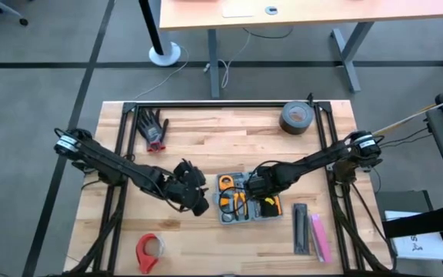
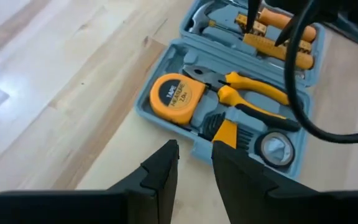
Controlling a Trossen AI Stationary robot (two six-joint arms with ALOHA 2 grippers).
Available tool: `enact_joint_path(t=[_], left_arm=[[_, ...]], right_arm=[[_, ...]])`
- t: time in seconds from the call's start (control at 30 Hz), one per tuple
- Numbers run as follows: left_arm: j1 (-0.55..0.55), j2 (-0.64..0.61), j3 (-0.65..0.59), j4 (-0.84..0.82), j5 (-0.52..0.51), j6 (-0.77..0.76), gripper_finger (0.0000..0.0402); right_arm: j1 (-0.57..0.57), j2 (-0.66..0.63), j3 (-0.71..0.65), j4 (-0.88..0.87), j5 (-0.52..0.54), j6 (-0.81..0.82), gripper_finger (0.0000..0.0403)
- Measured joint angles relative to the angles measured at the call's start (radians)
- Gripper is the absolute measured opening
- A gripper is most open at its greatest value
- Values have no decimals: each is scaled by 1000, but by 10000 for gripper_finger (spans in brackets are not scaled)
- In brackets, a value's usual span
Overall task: Prefit tool cases
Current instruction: Adjust the tools in the gray tool box
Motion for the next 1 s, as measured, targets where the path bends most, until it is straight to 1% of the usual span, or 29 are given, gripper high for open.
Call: enact_joint_path(t=[0.33,0.43,0.8,1.0], left_arm=[[-3,-116,0,-60,0,19,105],[-2,-148,0,-71,0,33,105],[-3,-235,0,-117,0,46,105],[-3,-256,0,-122,0,43,105]], right_arm=[[2,0,-12,14,0,-8,188],[2,0,4,-3,0,-8,188],[2,-17,174,-239,0,-20,185],[2,-19,175,-238,7,-44,178]])
